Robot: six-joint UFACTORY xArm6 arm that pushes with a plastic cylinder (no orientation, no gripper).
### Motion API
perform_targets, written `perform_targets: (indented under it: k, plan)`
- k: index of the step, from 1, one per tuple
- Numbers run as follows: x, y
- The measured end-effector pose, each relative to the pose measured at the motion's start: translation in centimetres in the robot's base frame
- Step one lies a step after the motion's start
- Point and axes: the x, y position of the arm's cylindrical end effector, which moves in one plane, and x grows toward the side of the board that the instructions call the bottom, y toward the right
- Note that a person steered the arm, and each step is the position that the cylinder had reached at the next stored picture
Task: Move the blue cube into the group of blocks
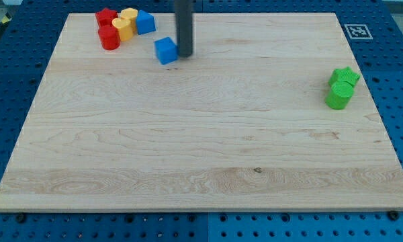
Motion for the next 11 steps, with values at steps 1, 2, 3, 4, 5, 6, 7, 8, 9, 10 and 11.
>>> perform_targets:
  k: [1,2,3,4,5,6,7,8,9,10,11]
  plan:
    - [-0.4,-2.4]
    - [1.1,-0.4]
    - [5.3,1.1]
    - [5.9,-3.3]
    - [2.4,-7.6]
    - [-2.1,-9.2]
    - [-1.8,-9.2]
    - [0.6,-8.3]
    - [1.3,-6.2]
    - [1.3,-4.1]
    - [-0.1,-3.9]
